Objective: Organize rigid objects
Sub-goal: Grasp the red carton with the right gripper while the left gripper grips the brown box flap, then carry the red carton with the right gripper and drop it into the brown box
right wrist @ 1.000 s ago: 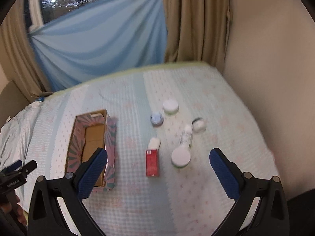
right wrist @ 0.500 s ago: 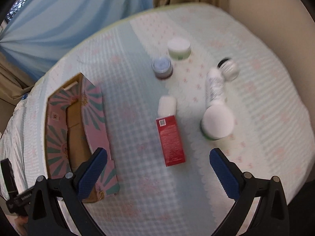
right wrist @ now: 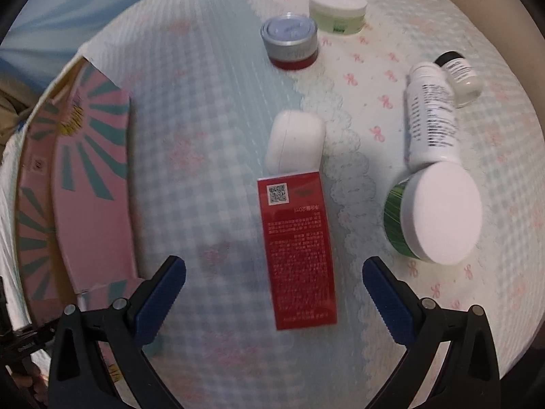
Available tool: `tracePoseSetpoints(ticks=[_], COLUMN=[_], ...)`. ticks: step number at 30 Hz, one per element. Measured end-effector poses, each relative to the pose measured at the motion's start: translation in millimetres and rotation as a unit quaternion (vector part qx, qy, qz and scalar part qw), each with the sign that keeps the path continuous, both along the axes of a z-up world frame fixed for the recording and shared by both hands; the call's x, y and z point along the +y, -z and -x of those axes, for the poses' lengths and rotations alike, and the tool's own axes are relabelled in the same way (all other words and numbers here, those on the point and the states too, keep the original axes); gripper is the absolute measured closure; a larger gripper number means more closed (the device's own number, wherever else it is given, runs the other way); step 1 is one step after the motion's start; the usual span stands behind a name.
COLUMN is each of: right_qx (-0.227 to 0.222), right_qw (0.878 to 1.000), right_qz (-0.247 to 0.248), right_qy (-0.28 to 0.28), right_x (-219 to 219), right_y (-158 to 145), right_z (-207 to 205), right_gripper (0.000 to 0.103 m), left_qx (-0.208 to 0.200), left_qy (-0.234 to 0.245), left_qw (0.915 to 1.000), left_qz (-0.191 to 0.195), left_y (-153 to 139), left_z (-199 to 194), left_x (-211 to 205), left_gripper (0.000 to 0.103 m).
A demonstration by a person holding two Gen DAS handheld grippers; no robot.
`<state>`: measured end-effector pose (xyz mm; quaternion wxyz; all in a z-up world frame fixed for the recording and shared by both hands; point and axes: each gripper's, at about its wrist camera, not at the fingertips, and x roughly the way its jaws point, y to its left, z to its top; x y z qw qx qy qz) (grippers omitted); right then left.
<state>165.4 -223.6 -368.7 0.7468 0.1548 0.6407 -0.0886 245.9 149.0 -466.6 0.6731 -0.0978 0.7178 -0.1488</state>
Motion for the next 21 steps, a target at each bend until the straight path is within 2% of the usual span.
tracePoseSetpoints(ticks=[6, 9, 11, 12, 14, 15, 17, 21], right_qx=[0.009, 0.012, 0.014, 0.017, 0.021, 0.024, 0.027, 0.022], right_qw=[1.000, 1.000, 1.000, 1.000, 1.000, 1.000, 0.999, 0.999], right_qz=[0.011, 0.013, 0.012, 0.013, 0.016, 0.019, 0.023, 0.024], right_qy=[-0.008, -0.010, -0.012, -0.012, -0.009, -0.007, -0.005, -0.007], right_x=[-2, -2, -3, -4, -3, -2, -4, -10], right_y=[14, 18, 21, 23, 27, 33, 37, 40], right_z=[-6, -7, -7, -7, -7, -8, -5, 0], right_gripper=[0.000, 0.007, 0.023, 0.028, 0.044, 0.048, 0.064, 0.064], left_qx=[0.004, 0.003, 0.002, 0.002, 0.001, 0.000, -0.002, -0.007], left_qy=[0.001, 0.003, 0.006, 0.007, 0.009, 0.011, 0.013, 0.010], left_qw=[1.0000, 1.0000, 1.0000, 1.0000, 1.0000, 0.9999, 0.9999, 0.9999], left_qz=[0.002, 0.002, 0.000, 0.000, 0.000, -0.001, -0.001, 0.001], left_y=[2, -1, -2, -2, -2, -1, -2, -2], left_z=[-2, -2, -5, -5, -5, -4, -3, -1], left_x=[6, 6, 6, 6, 2, 0, -2, -2], left_gripper=[0.077, 0.078, 0.078, 0.078, 0.078, 0.078, 0.078, 0.078])
